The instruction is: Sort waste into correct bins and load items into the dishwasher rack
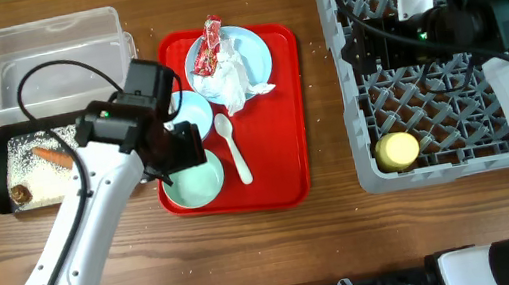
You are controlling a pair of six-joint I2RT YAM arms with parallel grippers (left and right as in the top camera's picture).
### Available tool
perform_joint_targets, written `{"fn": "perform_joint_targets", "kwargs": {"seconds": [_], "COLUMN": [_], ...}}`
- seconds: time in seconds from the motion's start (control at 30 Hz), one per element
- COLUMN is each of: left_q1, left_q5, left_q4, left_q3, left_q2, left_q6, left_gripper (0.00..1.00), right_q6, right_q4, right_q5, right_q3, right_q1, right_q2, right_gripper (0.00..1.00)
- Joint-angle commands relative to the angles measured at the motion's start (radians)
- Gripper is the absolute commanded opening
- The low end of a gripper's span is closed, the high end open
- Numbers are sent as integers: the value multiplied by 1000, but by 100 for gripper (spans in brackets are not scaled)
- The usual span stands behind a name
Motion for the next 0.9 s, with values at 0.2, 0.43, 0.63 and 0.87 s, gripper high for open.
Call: {"fn": "perform_joint_targets", "kwargs": {"seconds": [0.2,0.43,0.63,0.87], "left_q1": [-32,-33,-127,-213], "left_q5": [-46,-48,-57,-150], "left_q4": [20,98,152,176], "left_q3": [-25,-138,-187,-187], "left_q2": [13,13,13,13], "left_q6": [-20,-21,-47,-89], "left_gripper": [68,66,61,66], "right_q6": [42,42,42,49], "right_q4": [14,17,29,30], "right_q5": [-64,-60,-32,-26], "right_q3": [-9,-9,-9,-9], "right_q1": [42,48,48,48], "right_q2": [3,4,4,4], "right_gripper": [91,90,90,88]}}
